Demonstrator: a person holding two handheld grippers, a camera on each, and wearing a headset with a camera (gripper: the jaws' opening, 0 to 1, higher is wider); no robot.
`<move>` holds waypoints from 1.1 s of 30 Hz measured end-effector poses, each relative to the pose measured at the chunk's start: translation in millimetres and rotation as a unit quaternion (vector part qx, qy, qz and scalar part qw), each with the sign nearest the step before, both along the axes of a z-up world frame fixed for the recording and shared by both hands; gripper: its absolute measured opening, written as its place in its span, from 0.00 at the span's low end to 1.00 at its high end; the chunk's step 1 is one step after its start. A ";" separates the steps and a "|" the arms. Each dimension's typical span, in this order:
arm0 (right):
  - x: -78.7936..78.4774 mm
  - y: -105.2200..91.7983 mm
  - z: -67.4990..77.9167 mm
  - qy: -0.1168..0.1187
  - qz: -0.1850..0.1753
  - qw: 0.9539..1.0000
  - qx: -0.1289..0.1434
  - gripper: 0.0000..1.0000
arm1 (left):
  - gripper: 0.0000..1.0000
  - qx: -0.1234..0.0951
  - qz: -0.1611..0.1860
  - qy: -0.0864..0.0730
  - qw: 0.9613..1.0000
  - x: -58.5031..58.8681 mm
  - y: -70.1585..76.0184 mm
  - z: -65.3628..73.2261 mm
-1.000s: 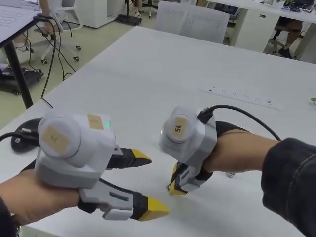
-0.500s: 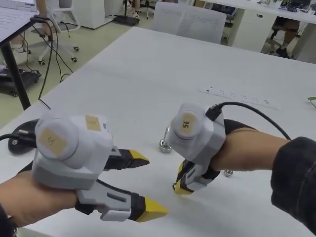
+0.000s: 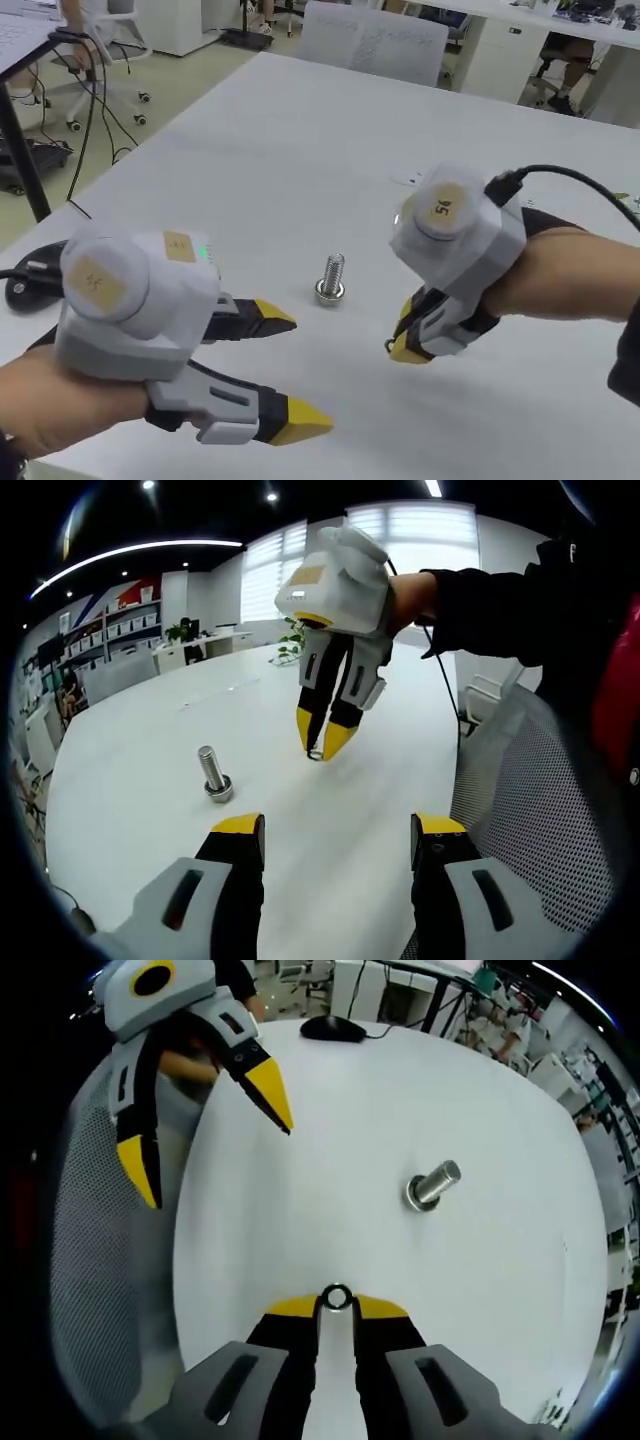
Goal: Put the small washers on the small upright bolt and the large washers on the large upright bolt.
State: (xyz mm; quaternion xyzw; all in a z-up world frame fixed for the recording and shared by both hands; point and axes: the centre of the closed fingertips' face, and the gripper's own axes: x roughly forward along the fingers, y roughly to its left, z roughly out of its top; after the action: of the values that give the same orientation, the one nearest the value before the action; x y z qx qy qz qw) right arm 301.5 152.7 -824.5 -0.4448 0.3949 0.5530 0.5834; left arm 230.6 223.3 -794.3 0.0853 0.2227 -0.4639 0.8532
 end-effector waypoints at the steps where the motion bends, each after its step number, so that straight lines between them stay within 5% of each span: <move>1: 1.8 -3.4 1.7 -0.002 -0.004 1.000 -0.002 0.14 | 0.58 0.000 0.000 0.000 1.000 -0.1 -0.2 -0.1; 21: 44.5 -57.1 41.4 -0.046 -0.078 0.996 0.005 0.14 | 0.58 0.000 -0.001 0.002 1.000 -2.1 -1.5 -0.6; 33: 50.1 -65.3 26.4 -0.040 -0.084 0.996 -0.011 0.14 | 0.58 0.001 0.001 0.004 1.000 -0.8 -1.0 -1.3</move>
State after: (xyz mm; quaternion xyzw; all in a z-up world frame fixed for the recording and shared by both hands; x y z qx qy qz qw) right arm 351.5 87.4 -798.1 -0.4386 0.4129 0.4795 0.6381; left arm 229.8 222.2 -795.6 0.0845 0.2265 -0.4629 0.8528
